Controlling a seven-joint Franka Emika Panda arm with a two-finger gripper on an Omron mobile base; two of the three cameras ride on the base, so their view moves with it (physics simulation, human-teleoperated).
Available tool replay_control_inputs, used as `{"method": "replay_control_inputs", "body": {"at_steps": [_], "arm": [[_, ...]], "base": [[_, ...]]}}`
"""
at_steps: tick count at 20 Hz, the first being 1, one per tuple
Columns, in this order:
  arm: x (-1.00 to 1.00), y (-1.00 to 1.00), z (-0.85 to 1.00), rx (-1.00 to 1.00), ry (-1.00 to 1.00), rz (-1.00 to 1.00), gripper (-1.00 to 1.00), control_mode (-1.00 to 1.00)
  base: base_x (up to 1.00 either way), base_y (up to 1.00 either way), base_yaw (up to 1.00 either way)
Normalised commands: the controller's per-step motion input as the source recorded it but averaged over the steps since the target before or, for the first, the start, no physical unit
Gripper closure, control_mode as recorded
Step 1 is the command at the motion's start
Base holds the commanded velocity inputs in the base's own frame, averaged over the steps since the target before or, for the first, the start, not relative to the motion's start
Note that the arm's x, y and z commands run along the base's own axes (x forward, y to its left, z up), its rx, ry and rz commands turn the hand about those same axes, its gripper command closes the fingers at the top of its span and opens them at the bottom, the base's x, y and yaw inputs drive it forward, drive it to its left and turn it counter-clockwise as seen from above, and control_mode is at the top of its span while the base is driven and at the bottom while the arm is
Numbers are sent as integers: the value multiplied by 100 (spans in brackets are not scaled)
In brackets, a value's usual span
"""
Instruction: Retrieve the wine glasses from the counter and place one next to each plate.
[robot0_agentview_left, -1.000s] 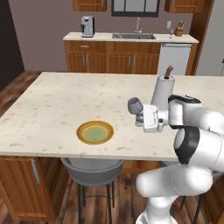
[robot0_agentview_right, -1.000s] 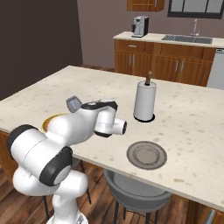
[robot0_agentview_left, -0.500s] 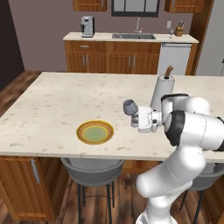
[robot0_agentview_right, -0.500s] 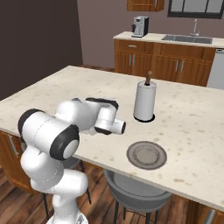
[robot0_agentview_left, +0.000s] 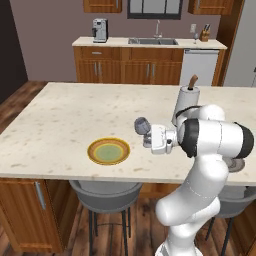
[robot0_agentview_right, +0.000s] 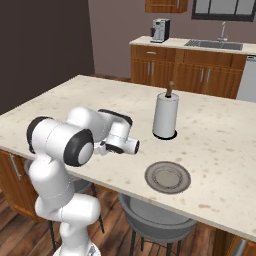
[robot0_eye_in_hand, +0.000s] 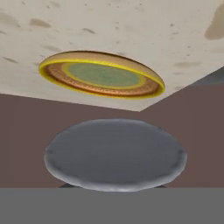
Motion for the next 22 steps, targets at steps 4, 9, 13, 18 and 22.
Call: {"method": "replay_control_inputs", "body": {"at_steps": [4,9,13,18,22], "arm": [[17,12,-9,0,0,0,100,-100],[21,1,-1,0,0,0,100,-100],[15,2,-3,0,0,0,100,-100],[1,15,-12,0,0,1,100,-100],[11,11,-18,0,0,1,100,-100]], "base": [[0,0,0],[0,0,0],[0,0,0],[0,0,0],[0,0,0]]}}
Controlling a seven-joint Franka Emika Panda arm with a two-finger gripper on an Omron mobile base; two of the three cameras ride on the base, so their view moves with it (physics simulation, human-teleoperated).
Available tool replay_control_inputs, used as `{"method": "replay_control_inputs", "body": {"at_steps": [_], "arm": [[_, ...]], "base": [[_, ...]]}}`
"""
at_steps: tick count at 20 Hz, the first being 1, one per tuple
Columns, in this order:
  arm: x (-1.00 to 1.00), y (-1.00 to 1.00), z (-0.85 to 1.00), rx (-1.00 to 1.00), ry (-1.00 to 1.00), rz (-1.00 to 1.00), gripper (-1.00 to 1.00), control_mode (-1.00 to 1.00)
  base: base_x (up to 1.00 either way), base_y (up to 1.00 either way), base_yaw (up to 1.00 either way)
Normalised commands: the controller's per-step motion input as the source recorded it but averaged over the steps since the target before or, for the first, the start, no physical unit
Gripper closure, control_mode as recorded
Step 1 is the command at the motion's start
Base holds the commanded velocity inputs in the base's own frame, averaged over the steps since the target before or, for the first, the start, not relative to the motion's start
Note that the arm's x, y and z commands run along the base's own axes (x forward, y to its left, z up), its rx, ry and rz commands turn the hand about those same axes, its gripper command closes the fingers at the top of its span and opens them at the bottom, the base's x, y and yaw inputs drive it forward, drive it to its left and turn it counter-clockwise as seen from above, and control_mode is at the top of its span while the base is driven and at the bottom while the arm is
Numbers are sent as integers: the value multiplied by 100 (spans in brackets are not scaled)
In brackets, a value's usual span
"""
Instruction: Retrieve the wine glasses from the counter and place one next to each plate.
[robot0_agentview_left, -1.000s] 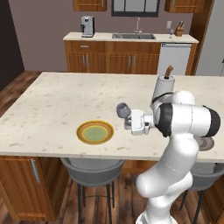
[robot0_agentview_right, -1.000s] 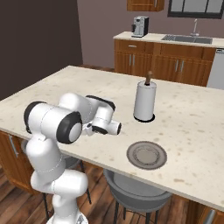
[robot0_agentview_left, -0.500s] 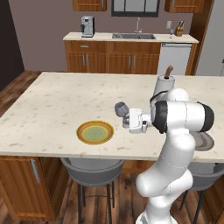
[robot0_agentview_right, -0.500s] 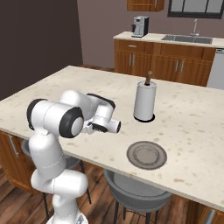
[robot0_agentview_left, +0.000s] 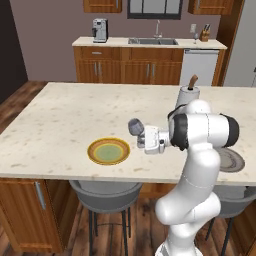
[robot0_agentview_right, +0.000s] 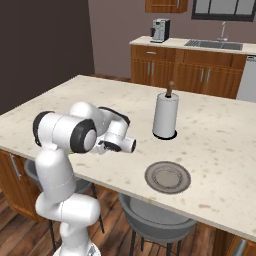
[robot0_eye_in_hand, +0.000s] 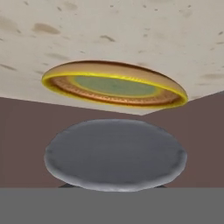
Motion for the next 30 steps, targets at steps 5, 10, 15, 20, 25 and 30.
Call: {"method": "replay_control_inputs", "body": {"at_steps": [5,10,15,20,25,30], "arm": [[10,1,-18,0,0,3,100,-100],[0,6,-24,1,0,4,100,-100],[17,3,-20,1,0,3,100,-100],[49,0,-13,2,-2,2,100,-100],[40,0,-21,2,-2,4,100,-100],[16,0,-33,0,0,6,100,-100]], "base": [[0,0,0],[0,0,0],[0,0,0],[0,0,0],[0,0,0],[0,0,0]]}}
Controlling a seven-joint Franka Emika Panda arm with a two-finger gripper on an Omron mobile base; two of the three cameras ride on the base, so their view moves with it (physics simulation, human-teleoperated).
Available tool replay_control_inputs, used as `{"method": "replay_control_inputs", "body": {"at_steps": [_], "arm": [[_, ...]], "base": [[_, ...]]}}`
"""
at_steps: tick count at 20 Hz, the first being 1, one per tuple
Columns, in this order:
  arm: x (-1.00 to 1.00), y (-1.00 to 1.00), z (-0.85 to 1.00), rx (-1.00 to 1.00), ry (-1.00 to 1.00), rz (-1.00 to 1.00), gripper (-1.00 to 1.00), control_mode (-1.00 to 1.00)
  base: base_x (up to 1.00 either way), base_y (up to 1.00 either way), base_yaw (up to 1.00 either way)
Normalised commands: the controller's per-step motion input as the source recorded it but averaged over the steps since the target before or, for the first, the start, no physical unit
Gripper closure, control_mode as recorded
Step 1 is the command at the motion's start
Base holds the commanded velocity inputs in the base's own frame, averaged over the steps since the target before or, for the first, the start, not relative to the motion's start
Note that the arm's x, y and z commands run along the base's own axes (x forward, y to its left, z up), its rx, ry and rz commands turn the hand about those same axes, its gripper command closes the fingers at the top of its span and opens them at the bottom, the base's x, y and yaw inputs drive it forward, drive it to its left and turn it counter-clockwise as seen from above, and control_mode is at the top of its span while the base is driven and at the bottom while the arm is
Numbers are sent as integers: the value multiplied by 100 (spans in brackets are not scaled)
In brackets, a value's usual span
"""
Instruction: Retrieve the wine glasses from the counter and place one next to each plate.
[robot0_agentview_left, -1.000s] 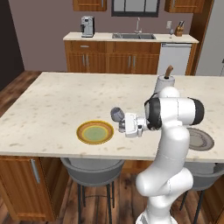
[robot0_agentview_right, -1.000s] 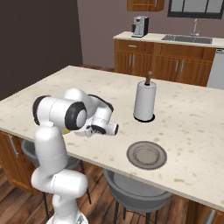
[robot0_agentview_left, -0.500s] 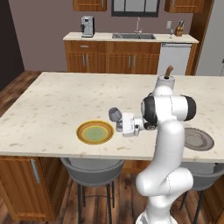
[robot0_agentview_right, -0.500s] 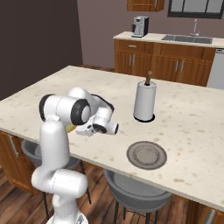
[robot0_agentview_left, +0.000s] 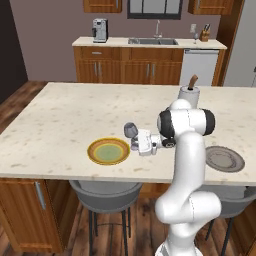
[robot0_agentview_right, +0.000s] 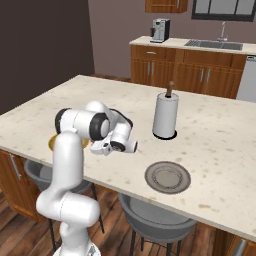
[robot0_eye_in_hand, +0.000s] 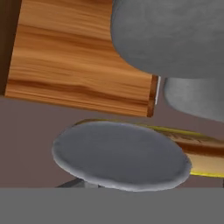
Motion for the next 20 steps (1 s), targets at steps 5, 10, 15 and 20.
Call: {"method": "replay_control_inputs", "body": {"at_steps": [5,10,15,20], "arm": [[14,0,-29,0,-1,5,100,-100],[3,0,-28,0,-6,6,-100,-100],[0,0,-18,0,-3,3,-100,-100],[0,-2,0,0,0,0,-100,-100]], "base": [[0,0,0],[0,0,0],[0,0,0],[0,0,0]]}}
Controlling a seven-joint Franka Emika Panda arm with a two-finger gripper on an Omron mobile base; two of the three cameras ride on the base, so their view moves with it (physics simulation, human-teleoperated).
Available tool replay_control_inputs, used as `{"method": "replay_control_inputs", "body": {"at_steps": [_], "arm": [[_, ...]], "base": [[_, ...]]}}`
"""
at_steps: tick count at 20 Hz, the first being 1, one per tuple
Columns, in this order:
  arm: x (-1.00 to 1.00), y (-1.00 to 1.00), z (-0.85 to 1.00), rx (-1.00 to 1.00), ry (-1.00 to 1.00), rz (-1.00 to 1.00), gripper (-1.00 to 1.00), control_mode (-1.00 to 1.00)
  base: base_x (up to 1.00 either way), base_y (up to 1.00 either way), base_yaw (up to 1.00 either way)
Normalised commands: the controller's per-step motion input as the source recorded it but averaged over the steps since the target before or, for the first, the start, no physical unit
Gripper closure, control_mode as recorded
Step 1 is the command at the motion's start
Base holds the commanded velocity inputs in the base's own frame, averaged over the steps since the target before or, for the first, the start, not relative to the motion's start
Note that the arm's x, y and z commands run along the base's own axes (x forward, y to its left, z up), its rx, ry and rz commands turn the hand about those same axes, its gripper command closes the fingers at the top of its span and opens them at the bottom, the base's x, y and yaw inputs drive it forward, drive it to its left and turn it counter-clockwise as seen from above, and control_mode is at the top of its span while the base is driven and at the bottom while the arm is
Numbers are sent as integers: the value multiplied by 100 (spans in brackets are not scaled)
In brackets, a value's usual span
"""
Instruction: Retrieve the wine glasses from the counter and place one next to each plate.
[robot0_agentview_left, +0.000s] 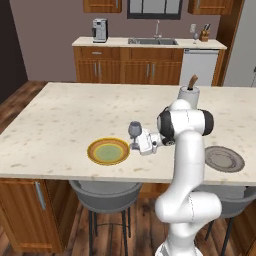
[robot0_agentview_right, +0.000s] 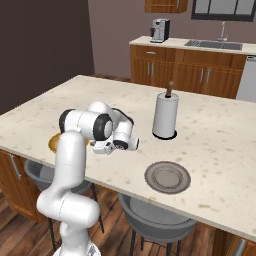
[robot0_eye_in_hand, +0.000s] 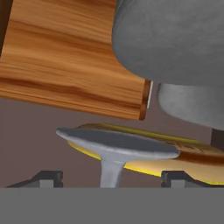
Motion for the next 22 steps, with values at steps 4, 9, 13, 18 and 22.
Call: {"method": "replay_control_inputs", "body": {"at_steps": [4,9,13,18,22], "arm": [[-4,-10,0,0,0,-3,-100,-100],[-52,-23,8,0,-4,-20,-100,-100],[-64,-30,21,0,-6,-24,-100,-100],[-74,-18,65,0,-22,-22,-100,-100],[-60,-27,72,0,-11,-10,-100,-100]], "base": [[0,0,0],[0,0,0],[0,0,0],[0,0,0],[0,0,0]]}}
